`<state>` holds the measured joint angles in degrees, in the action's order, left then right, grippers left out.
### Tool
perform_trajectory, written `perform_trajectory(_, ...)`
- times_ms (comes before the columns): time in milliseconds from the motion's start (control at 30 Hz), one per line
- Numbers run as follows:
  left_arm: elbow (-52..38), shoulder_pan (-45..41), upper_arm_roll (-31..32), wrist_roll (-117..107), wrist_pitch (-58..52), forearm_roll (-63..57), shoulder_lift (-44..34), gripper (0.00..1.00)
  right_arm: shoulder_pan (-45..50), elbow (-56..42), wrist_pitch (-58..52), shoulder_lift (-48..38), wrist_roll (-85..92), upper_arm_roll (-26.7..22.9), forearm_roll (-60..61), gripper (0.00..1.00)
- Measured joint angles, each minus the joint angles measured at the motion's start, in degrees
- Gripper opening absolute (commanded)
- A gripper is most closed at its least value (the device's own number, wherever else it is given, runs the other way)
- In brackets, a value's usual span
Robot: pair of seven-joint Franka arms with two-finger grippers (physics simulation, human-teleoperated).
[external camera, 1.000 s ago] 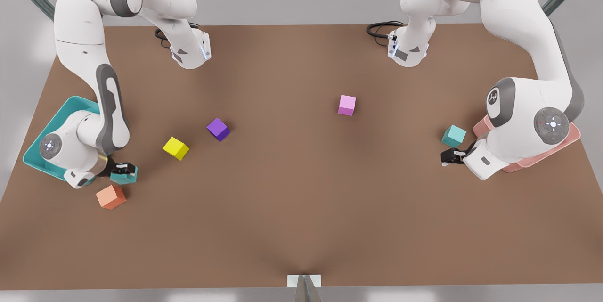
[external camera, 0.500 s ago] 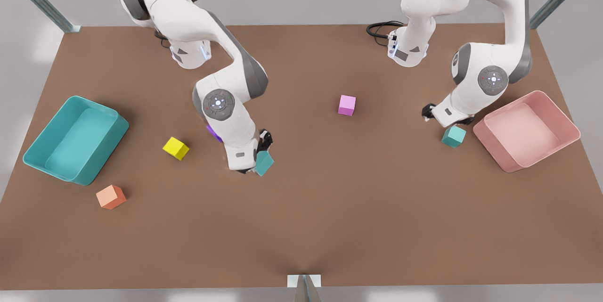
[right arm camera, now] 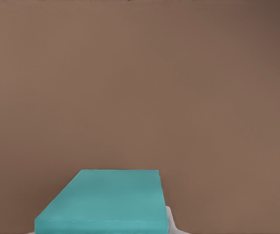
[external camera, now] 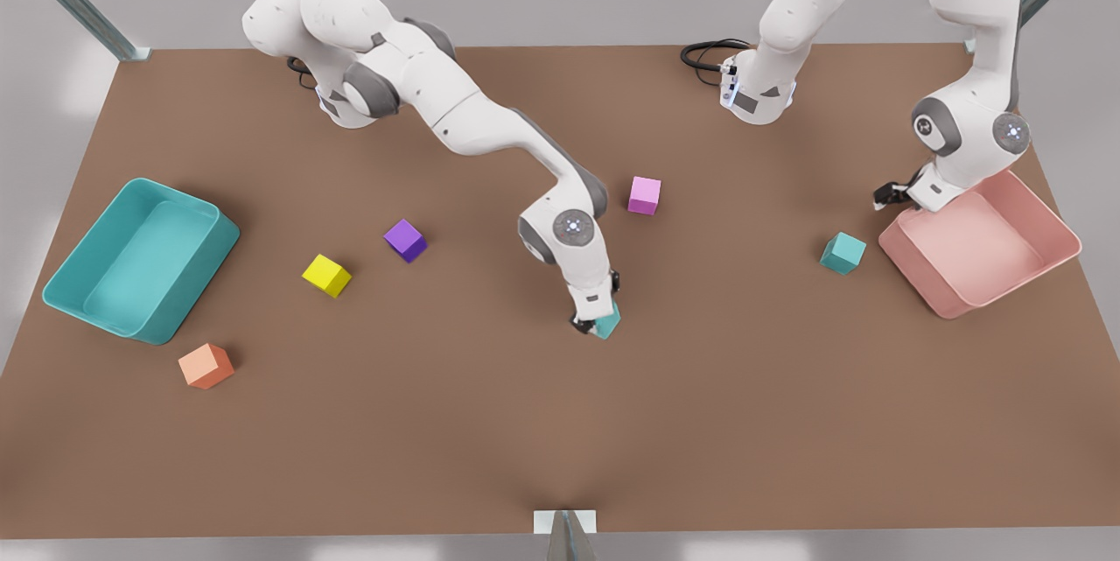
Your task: Stack the two blue cubes on top of each other
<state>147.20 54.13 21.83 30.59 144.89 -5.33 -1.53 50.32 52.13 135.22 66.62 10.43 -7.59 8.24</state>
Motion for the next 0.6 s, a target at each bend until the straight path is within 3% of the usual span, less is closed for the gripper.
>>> perform_trajectory(33,-3.4,2.65,3.75,0.22,-2.03,-0.38,-4.31,1.0,0.27,-0.12,1.31,0.57,-0.46,-0.2,0.06,0.35)
perform_trajectory(133,-10.05,-26.84,7.16,0.82,-8.85,-1.18,-9.74,1.0,0.57,-0.22,4.39,1.29,-1.64,-0.62,0.19,0.39)
perform_trajectory(167,-10.72,-29.51,7.35,0.99,-10.48,-1.34,-10.06,1.0,0.58,-0.23,5.14,1.31,-2.25,-0.73,-0.14,0.73)
perform_trajectory(200,-11.48,-30.03,7.37,1.16,-11.87,-1.3,-10.06,1.0,0.58,-0.23,5.77,1.28,-3.23,-0.96,-0.85,1.0)
perform_trajectory(433,-14.38,-29.76,7.72,1.95,-16.79,2.86,-4.09,1.0,0.52,-0.02,7.91,-0.05,-7.76,-1.19,-1.96,1.0)
perform_trajectory(533,-22.87,-30.9,7.09,2.29,-18.28,4.14,1.13,1.0,-0.85,1.74,3.27,-11.15,-8.76,-1.07,-1.87,1.0)
perform_trajectory(600,-25.01,-39.27,-1.44,2.86,-18.61,3.46,4.47,1.0,-5.63,4.1,-3.67,-20.69,-9.17,-0.84,-1.54,1.0)
